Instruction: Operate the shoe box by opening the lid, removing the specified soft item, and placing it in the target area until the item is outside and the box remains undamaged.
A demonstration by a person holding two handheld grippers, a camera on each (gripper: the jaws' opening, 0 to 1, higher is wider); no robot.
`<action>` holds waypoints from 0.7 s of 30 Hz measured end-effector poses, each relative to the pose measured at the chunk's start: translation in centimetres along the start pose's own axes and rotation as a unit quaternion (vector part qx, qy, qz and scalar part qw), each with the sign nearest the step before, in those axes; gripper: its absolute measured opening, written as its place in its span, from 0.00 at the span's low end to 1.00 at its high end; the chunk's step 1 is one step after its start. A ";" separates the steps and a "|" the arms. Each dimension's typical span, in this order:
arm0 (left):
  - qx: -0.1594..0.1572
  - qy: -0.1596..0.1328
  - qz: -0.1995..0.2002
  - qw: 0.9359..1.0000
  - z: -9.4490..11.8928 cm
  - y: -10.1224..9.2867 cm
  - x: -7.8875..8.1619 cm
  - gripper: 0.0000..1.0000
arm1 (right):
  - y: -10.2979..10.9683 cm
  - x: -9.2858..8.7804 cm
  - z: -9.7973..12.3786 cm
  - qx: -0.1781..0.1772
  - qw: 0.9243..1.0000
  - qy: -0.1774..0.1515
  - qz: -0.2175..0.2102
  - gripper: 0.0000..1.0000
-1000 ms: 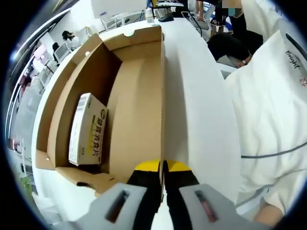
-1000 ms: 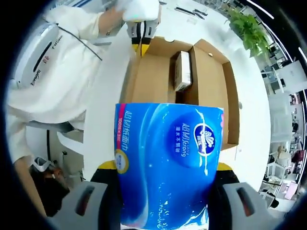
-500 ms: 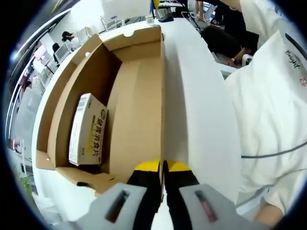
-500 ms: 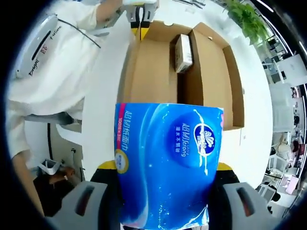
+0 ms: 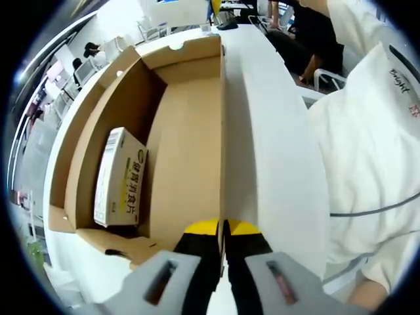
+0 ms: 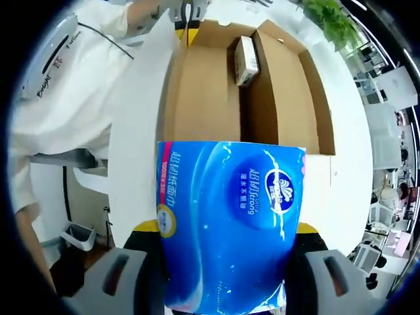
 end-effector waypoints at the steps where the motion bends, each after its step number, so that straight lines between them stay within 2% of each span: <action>1: 0.000 0.000 0.000 1.000 0.0 0.0 0.0 0.02 | 0.0 -0.1 0.0 -0.002 1.000 -0.001 -0.002 0.71; 13: 0.001 -0.002 -0.001 1.000 0.0 0.6 -0.2 0.02 | 0.6 -1.0 -1.4 0.005 1.000 -0.004 -0.008 0.71; 21: 0.001 -0.001 0.000 1.000 0.0 0.7 -0.2 0.02 | 0.7 -2.1 -2.2 0.011 1.000 0.006 -0.013 0.71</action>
Point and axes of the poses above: the point that each gripper's makers call its tool centre point, and the gripper's own axes: z roughly backward along the fingers, y roughly to its left, x roughly out of its top, the point moved 6 cm from there along z, roughly backward along the fingers, and after that the axes turned 6 degrees about -z, right-handed, at the moved point
